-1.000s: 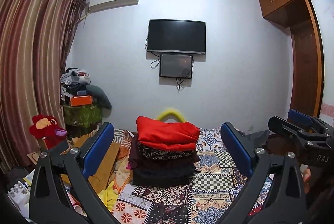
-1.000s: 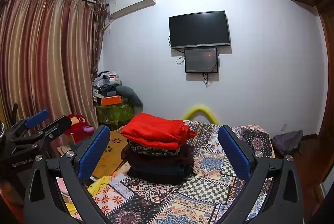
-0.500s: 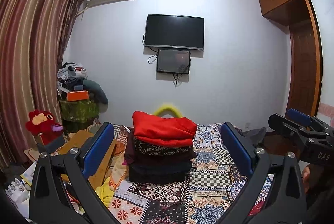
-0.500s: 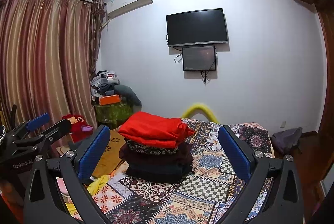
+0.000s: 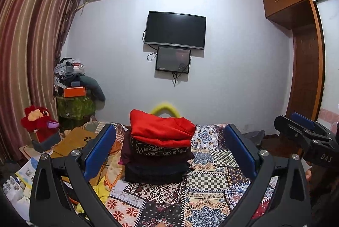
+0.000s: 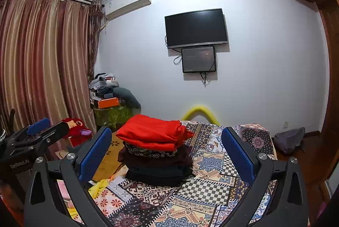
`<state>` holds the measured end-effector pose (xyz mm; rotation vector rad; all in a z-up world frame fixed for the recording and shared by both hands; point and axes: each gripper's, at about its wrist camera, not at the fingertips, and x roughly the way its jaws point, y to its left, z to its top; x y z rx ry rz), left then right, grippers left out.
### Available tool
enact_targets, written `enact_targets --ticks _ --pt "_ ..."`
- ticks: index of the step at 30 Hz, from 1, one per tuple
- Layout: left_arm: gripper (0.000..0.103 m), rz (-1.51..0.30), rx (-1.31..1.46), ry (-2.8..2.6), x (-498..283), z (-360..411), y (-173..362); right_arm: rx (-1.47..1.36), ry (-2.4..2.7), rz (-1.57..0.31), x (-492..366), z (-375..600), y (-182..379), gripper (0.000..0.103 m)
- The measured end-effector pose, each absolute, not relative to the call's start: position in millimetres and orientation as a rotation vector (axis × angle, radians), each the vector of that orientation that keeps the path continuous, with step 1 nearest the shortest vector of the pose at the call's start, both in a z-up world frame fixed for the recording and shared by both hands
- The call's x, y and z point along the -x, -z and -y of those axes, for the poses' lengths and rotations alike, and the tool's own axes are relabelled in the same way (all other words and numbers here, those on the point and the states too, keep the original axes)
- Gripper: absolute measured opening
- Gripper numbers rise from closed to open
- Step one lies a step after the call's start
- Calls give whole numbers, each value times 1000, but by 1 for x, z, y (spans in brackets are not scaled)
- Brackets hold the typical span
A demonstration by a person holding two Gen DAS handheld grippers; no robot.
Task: Fold large clothes
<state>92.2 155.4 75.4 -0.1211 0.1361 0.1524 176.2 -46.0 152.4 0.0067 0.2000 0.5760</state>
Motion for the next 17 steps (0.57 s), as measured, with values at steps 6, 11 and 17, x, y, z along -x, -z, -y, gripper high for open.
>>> enact_targets --ticks 6,11,17 --pt "103 -145 119 -150 -94 -155 -74 -3 -573 -203 -176 45 -152 103" --pt "103 -146 107 -143 -95 -152 -72 1 -572 -205 -177 42 -151 103" --pt "103 -144 96 -136 -94 -152 -72 8 -576 -210 -176 40 -150 103"
